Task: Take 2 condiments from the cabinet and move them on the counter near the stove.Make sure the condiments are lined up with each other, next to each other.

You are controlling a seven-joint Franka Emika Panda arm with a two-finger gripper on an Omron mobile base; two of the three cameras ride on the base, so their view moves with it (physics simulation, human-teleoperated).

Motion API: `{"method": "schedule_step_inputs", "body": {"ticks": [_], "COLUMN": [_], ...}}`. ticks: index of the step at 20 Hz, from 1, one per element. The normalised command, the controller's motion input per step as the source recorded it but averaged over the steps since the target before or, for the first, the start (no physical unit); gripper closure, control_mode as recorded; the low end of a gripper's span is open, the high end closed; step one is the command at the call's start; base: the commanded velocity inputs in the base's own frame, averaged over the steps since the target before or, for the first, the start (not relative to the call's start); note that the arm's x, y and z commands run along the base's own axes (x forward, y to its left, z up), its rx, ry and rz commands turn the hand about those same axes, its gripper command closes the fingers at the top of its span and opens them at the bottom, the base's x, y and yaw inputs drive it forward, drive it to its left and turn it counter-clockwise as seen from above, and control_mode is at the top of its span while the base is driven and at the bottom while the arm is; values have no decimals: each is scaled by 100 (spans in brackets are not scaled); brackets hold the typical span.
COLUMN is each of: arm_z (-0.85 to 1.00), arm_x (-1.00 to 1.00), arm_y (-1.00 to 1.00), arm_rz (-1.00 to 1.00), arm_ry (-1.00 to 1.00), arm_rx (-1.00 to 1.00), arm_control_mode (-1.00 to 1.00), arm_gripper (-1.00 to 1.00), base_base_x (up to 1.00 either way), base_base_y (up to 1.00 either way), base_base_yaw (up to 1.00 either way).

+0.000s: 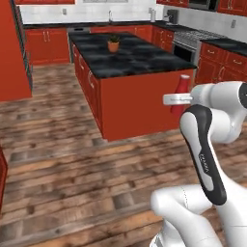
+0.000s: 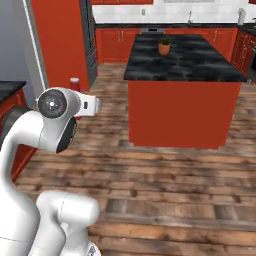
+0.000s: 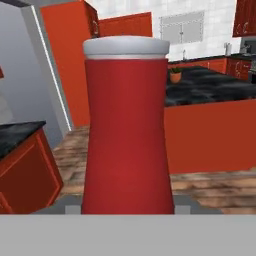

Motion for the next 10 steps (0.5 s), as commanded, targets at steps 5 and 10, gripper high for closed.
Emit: {"method": "schedule_step_inputs", "body": {"ticks": [5, 10], "arm_z": [0, 0], "arm_x": [0, 0], "arm_y": [0, 0], "arm_rz": [0, 0], "arm_ry": [0, 0], "arm_rx": [0, 0], "arm_control_mode": [100, 100], "arm_gripper": [100, 100], "base_base_x": [58, 56], "base_base_y": [-90, -55], "base_base_yaw": [-46, -57]}}
